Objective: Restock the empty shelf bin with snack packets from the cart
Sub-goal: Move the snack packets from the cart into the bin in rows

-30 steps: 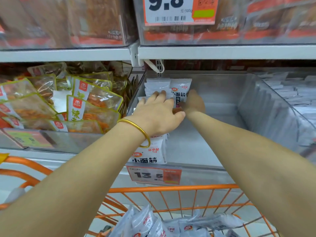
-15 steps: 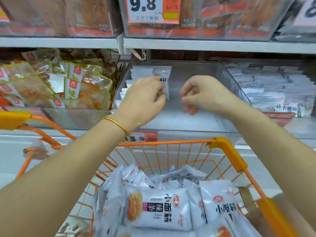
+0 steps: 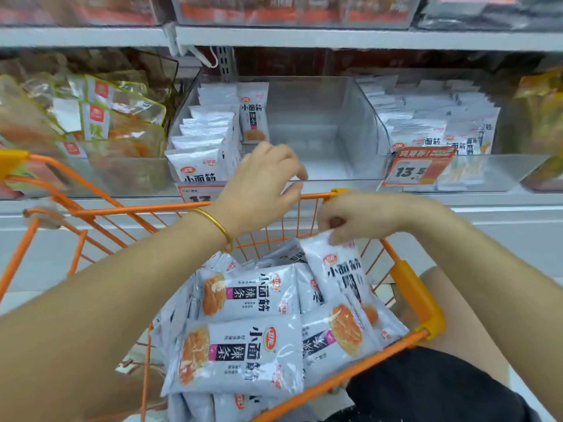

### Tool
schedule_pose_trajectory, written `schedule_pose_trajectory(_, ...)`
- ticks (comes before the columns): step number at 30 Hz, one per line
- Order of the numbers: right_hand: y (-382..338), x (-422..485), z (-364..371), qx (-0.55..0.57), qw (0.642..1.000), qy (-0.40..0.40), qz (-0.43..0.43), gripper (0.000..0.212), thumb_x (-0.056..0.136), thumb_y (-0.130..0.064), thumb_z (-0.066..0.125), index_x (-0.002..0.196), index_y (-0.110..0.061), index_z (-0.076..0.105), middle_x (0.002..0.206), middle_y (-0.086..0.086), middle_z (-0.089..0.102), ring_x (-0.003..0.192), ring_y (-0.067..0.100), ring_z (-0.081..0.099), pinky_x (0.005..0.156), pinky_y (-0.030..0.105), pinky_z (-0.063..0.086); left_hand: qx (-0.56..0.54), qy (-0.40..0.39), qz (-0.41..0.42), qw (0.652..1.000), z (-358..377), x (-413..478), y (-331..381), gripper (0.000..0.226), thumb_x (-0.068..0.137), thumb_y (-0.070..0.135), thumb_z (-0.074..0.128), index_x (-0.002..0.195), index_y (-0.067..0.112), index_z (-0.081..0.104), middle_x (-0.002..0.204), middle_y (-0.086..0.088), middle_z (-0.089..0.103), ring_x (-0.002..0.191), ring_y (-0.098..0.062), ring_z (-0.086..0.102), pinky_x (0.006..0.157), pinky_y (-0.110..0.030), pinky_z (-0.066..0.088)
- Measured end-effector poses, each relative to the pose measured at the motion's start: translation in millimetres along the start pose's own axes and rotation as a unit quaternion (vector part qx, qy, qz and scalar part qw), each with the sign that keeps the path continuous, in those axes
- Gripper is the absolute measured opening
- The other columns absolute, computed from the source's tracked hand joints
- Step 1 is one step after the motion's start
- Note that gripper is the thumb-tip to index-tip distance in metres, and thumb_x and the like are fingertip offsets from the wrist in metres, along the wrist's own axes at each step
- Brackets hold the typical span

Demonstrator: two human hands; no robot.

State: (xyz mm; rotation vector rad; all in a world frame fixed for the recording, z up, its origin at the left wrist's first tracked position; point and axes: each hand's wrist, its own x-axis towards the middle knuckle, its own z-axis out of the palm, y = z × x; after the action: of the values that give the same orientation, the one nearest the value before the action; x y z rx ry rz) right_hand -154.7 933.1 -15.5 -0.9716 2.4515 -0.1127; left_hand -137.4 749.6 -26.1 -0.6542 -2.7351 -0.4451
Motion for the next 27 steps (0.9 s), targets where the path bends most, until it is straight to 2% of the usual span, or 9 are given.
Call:
schedule_pose_trajectory(3, 7.1, -15.6, -20.4, 0.224, 0.968, 0.113, 0.011, 0.006, 0.089, -0.007, 0.061, 0.086, -0.012, 0.06, 0.079, 0.0, 0.055, 0.067, 0.012, 0.058, 0.06, 0.021, 0.051, -0.125, -0.054, -0.06, 0.989, 2.2, 1.8, 6.0, 0.034, 0.093, 0.039, 0.049, 0.109, 0.013, 0.062, 0.101, 0.002, 0.057, 0.098, -0.017, 0.047, 0.092, -0.024, 0.032)
schedule_pose_trajectory(6, 10.2, -19.1, -35.0, 0.318, 0.928, 0.195, 0.013, 0.009, 0.089, -0.004, 0.06, 0.084, -0.011, 0.061, 0.079, 0.004, 0.056, 0.059, 0.005, 0.061, 0.056, 0.021, 0.056, -0.322, -0.143, -0.159, 0.922, 6.5, 3.4, 10.1, 0.052, 0.082, 0.051, 0.062, 0.115, 0.011, 0.054, 0.108, -0.002, 0.064, 0.099, -0.019, 0.06, 0.089, -0.034, 0.048)
schedule_pose_trajectory(10, 7.4, -1.8, -41.8, 0.437, 0.848, 0.301, 0.025, 0.006, 0.092, -0.012, 0.058, 0.086, -0.01, 0.058, 0.079, 0.007, 0.061, 0.063, 0.013, 0.063, 0.059, 0.028, 0.058, -0.425, -0.074, -0.205, 0.878, 4.9, 11.1, 8.7, 0.042, 0.081, 0.033, 0.069, 0.112, 0.008, 0.055, 0.107, -0.01, 0.068, 0.092, -0.023, 0.067, 0.075, -0.041, 0.056)
schedule_pose_trajectory(12, 7.8, 7.2, -42.8, 0.517, 0.81, 0.277, 0.022, 0.021, 0.095, -0.03, 0.053, 0.092, -0.01, 0.058, 0.084, 0.007, 0.069, 0.068, 0.015, 0.069, 0.061, 0.029, 0.057, -0.468, -0.011, -0.222, 0.855, -3.2, 17.6, 6.2, 0.024, 0.09, 0.016, 0.062, 0.11, 0.005, 0.057, 0.102, -0.012, 0.068, 0.084, -0.022, 0.067, 0.071, -0.038, 0.056)
schedule_pose_trajectory(16, 6.8, 28.1, -41.3, 0.54, 0.83, 0.137, -0.006, 0.021, 0.089, -0.028, 0.058, 0.1, -0.011, 0.062, 0.083, 0.003, 0.073, 0.071, 0.014, 0.069, 0.062, 0.026, 0.055, -0.469, 0.078, -0.25, 0.844, -22.3, 35.5, -11.6, 0.017, 0.094, 0.015, 0.055, 0.104, 0.003, 0.061, 0.091, -0.012, 0.068, 0.071, -0.017, 0.065, 0.063, -0.032, 0.056)
schedule_pose_trajectory(19, 9.1, 52.9, -55.0, 0.617, 0.772, 0.153, 0.003, 0.008, 0.088, -0.017, 0.06, 0.092, -0.011, 0.064, 0.069, 0.0, 0.069, 0.057, 0.009, 0.063, 0.052, 0.019, 0.051, -0.4, 0.119, -0.274, 0.866, -29.4, 49.1, -28.7, 0.028, 0.096, 0.029, 0.05, 0.097, 0.003, 0.059, 0.077, -0.006, 0.061, 0.063, -0.016, 0.058, 0.058, -0.032, 0.049)
schedule_pose_trajectory(22, 24.7, 87.1, -74.1, 0.673, 0.715, 0.174, 0.074, 0.005, 0.089, -0.014, 0.06, 0.087, -0.01, 0.062, 0.06, 0.0, 0.069, 0.052, 0.009, 0.064, 0.05, 0.019, 0.053, -0.174, 0.157, -0.269, 0.934, -31.6, 54.5, -55.1, 0.024, 0.094, 0.028, 0.047, 0.104, 0.007, 0.055, 0.093, -0.004, 0.059, 0.087, -0.021, 0.054, 0.077, -0.034, 0.044)
schedule_pose_trajectory(25, 35.7, 131.2, -78.5, 0.62, 0.751, 0.177, 0.141, 0.019, 0.086, -0.008, 0.065, 0.105, -0.009, 0.06, 0.074, 0.005, 0.07, 0.059, 0.014, 0.066, 0.062, 0.029, 0.056, 0.118, 0.068, -0.171, 0.976, -31.2, 53.7, -79.1, 0.039, 0.092, 0.033, 0.037, 0.112, 0.009, 0.059, 0.119, -0.008, 0.056, 0.114, -0.029, 0.045, 0.094, -0.039, 0.037)
schedule_pose_trajectory(27, 34.9, 158.7, -77.7, 0.583, 0.773, 0.193, 0.159, 0.028, 0.083, 0.001, 0.066, 0.109, -0.008, 0.059, 0.08, 0.008, 0.068, 0.052, 0.015, 0.066, 0.056, 0.029, 0.057, 0.173, -0.015, -0.144, 0.974, -28.2, 55.9, -90.3, 0.061, 0.084, 0.044, 0.019, 0.125, 0.015, 0.054, 0.138, -0.007, 0.045, 0.131, -0.024, 0.033, 0.104, -0.041, 0.03)
